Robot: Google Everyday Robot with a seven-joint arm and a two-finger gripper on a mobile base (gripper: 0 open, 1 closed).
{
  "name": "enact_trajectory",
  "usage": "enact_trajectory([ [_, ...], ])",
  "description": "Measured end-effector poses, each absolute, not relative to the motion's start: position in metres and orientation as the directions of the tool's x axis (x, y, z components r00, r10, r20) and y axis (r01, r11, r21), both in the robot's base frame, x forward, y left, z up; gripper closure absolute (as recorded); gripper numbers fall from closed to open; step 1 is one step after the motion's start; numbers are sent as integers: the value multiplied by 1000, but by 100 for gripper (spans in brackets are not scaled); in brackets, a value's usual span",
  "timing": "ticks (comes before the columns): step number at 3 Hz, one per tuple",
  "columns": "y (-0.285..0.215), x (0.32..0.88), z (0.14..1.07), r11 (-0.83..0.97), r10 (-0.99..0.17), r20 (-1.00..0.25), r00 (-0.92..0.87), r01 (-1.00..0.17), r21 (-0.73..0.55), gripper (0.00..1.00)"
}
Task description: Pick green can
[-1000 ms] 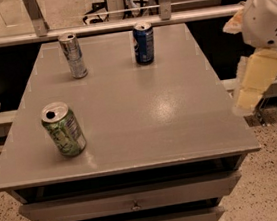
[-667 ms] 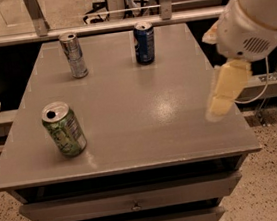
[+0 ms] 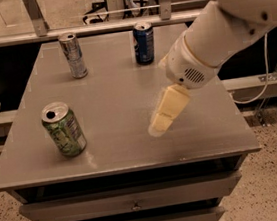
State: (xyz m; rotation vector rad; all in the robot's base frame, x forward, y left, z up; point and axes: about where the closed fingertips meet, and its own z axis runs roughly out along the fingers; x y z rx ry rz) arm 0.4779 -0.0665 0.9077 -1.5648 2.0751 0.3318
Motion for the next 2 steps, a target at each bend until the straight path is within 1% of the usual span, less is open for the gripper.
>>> enact_trajectory([
  [1, -16, 479, 892, 287, -734, -651, -193, -957, -40, 0],
  [2, 36, 477, 888, 229, -636, -758, -144, -973, -8, 0],
])
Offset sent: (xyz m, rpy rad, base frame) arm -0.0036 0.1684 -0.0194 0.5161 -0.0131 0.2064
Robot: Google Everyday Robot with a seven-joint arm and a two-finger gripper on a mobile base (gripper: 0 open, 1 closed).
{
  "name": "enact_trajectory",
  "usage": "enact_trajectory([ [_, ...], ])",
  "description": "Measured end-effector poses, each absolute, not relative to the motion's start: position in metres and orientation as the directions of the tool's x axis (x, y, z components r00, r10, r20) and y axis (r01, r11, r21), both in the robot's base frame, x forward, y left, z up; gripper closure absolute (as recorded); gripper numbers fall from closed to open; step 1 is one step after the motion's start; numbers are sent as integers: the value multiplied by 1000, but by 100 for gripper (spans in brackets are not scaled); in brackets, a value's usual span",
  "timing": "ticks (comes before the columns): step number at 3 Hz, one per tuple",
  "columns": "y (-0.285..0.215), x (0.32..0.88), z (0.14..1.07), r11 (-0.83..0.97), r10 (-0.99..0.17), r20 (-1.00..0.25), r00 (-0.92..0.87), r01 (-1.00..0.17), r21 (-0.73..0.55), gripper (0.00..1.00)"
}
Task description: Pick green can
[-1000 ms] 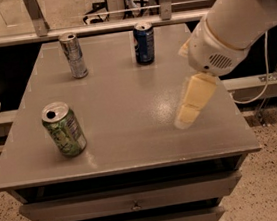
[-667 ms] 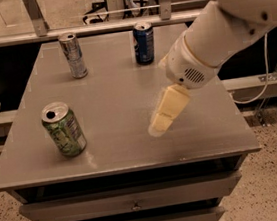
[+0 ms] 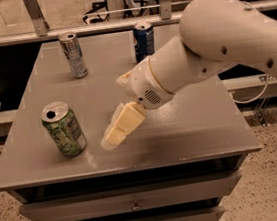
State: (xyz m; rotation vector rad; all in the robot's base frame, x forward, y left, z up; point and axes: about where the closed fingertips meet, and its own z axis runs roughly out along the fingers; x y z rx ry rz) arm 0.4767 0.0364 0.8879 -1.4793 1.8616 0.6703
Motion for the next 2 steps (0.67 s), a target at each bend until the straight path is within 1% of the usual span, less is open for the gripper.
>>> enact_trajectory([
  [1, 82, 475, 888, 152, -553, -830, -69, -988, -19, 0],
  [2, 118, 472, 883, 83, -496, -868, -9, -996, -37, 0],
])
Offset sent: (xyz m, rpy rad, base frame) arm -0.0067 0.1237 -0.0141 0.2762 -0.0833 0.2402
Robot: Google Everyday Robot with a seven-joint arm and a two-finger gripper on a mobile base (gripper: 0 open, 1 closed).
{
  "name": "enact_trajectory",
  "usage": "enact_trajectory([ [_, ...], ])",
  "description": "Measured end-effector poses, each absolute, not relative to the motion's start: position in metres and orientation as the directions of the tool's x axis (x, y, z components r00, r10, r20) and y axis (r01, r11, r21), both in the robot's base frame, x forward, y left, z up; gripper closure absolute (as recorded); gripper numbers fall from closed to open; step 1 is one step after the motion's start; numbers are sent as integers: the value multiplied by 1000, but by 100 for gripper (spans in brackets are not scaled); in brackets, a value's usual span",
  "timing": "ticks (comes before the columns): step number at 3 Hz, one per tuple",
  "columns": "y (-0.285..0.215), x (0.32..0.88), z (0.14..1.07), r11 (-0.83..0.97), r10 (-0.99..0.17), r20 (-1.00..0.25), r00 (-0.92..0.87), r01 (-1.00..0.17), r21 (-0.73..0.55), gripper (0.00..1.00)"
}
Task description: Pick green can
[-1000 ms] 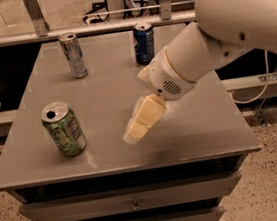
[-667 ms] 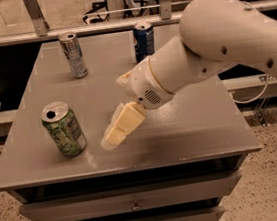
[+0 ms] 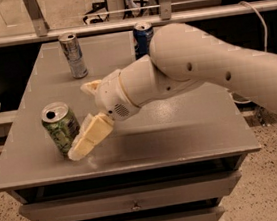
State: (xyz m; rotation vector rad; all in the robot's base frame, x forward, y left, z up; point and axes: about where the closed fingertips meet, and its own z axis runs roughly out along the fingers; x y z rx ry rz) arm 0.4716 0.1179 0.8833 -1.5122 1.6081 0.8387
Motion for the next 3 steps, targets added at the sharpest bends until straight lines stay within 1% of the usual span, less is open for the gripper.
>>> enact_trajectory([
  [1, 145, 467, 878, 36, -455, -890, 15, -999, -35, 26],
  [2, 153, 467, 879, 26, -440, -898, 11, -999, -25, 57],
  [3, 130, 486, 892, 61, -443, -896, 13, -997, -45, 80],
])
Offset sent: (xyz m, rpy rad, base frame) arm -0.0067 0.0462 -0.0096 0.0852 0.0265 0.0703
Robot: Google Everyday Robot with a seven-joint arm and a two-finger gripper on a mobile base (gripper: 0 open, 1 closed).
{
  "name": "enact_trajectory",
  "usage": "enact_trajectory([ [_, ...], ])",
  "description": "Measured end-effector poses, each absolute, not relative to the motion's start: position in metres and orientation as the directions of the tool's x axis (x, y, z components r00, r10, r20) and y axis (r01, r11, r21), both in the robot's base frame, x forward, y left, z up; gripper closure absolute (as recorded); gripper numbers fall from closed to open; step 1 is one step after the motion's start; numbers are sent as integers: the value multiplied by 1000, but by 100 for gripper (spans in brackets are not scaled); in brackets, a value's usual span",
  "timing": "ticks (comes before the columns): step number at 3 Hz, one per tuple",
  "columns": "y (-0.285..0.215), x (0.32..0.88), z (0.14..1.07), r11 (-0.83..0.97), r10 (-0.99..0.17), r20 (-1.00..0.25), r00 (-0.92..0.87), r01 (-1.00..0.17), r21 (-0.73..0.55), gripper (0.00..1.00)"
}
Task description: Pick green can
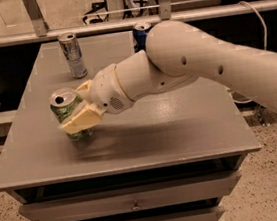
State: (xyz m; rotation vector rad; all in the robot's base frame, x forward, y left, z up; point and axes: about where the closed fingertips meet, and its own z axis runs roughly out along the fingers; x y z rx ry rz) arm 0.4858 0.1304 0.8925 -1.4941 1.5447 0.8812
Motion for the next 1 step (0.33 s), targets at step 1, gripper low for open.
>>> enact_trajectory([
  [1, 100, 510, 924, 103, -490, -871, 28, -991, -89, 100],
])
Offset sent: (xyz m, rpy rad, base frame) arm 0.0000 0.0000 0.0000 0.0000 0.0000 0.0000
